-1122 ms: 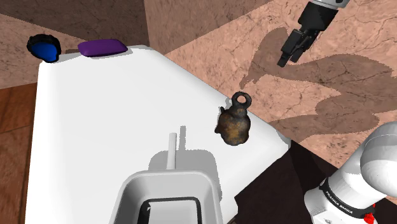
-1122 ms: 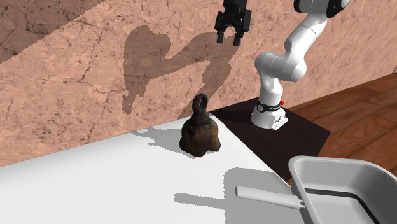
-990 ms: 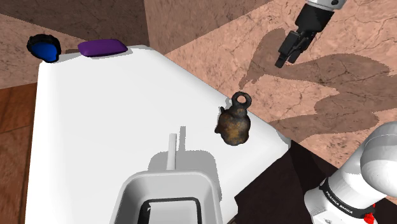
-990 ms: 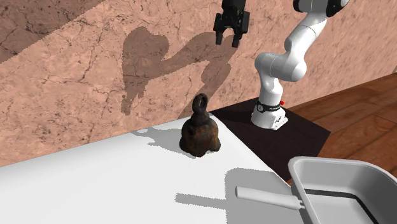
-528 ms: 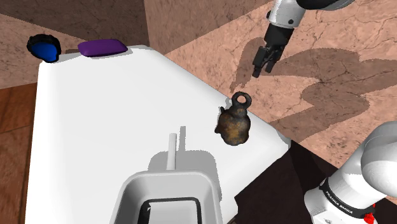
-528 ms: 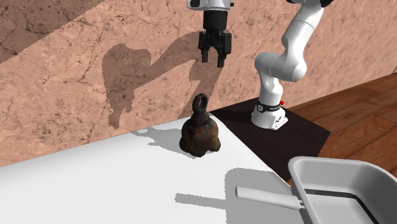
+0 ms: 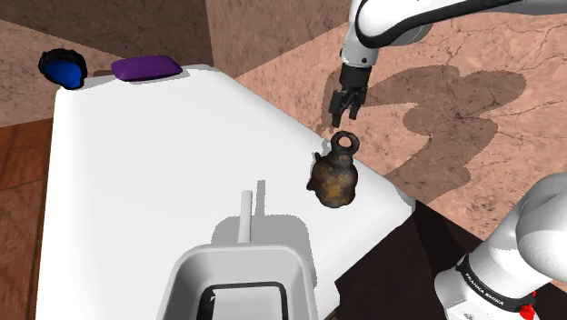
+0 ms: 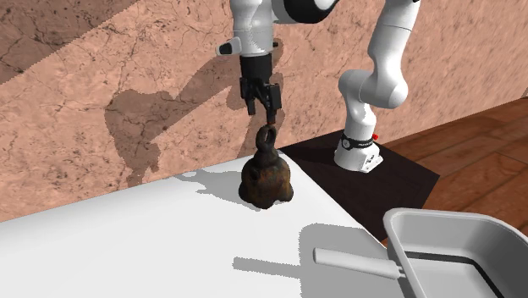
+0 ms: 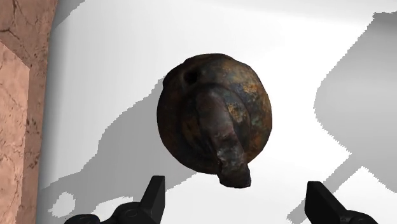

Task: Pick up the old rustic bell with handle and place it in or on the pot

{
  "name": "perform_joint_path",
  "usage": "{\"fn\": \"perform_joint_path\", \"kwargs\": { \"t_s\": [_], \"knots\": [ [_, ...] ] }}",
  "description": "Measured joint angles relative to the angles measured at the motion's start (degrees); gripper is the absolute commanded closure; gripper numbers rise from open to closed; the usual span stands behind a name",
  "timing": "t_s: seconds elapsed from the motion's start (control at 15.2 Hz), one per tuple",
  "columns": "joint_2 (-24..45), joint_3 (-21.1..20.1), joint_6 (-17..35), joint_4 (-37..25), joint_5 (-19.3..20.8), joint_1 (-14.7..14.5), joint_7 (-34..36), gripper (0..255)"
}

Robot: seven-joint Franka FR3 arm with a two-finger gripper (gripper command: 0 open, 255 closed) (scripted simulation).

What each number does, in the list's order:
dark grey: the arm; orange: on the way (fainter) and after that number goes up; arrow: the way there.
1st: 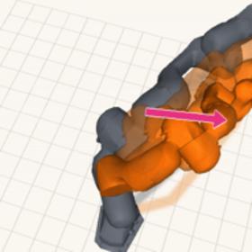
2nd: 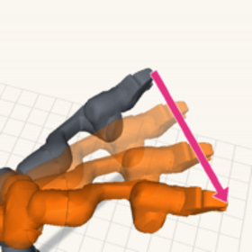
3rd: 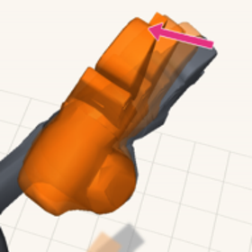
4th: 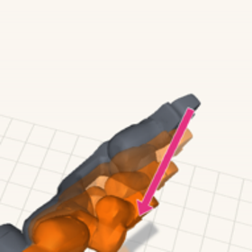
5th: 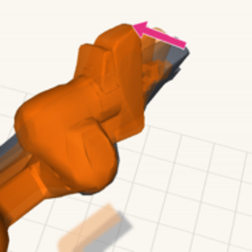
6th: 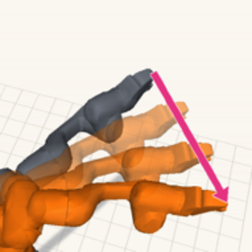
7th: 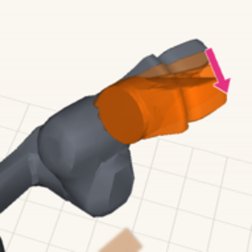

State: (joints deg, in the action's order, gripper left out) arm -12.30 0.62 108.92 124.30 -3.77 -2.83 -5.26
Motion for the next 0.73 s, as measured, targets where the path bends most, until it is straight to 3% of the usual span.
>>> {"fn": "perform_joint_path", "kwargs": {
  "t_s": [0.26,0.73],
  "knots": [
    [5.4,-0.2,2.0,-1.4,-0.2,-0.3,-0.5,0],
    [6.8,-0.5,6.6,2.0,-0.5,-0.5,-0.5,0]
  ]
}}
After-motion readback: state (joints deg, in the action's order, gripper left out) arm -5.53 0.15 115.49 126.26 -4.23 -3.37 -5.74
